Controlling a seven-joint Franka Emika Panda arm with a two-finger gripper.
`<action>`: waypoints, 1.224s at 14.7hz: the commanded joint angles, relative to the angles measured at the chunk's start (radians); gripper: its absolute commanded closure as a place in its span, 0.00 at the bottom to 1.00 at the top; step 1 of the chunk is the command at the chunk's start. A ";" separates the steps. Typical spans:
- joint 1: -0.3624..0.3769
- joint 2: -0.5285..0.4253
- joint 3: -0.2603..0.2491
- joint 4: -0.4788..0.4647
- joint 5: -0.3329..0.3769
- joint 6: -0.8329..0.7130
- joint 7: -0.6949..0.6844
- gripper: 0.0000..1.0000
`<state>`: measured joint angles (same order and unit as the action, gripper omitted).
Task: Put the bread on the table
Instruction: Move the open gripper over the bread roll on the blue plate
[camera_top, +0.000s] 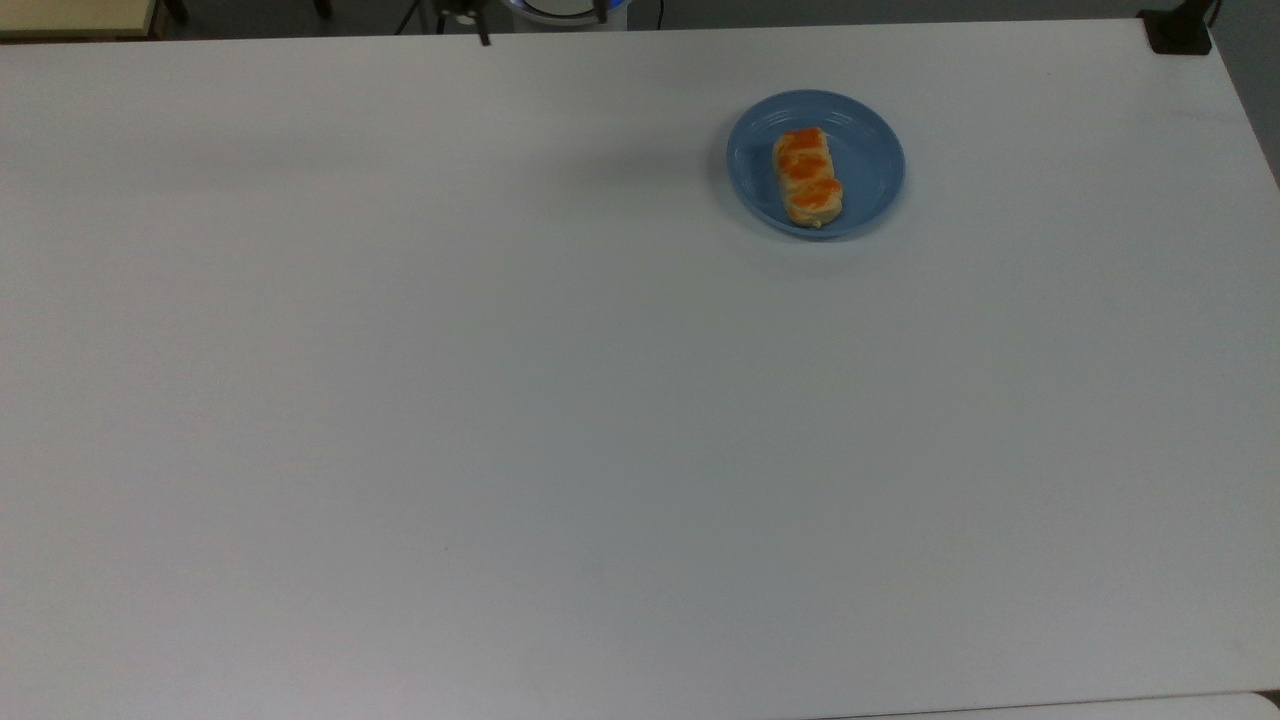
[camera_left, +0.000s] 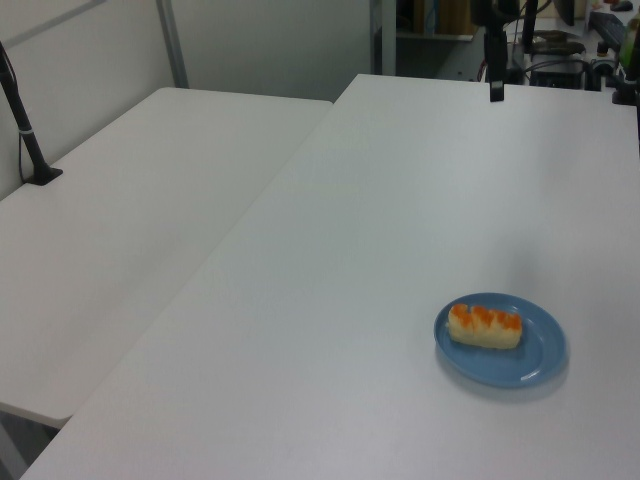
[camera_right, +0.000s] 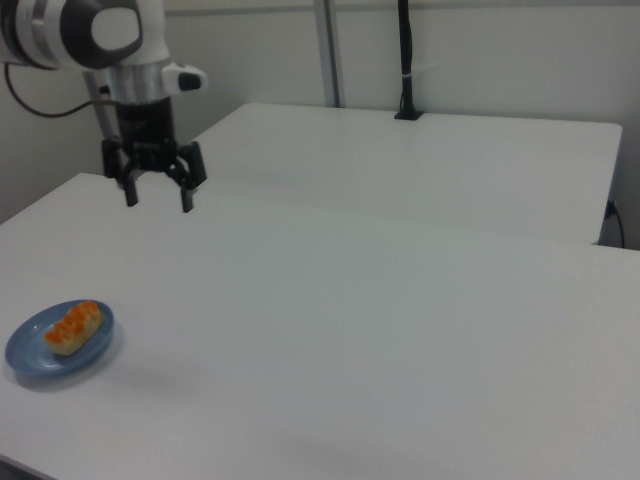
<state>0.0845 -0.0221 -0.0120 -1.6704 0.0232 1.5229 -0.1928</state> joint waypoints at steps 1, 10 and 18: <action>0.020 -0.062 0.070 -0.138 0.047 0.059 -0.007 0.00; 0.053 -0.030 0.322 -0.445 0.133 0.581 0.479 0.00; 0.101 0.119 0.323 -0.443 0.083 0.638 0.526 0.01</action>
<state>0.1607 0.0562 0.3189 -2.1126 0.1354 2.1383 0.3049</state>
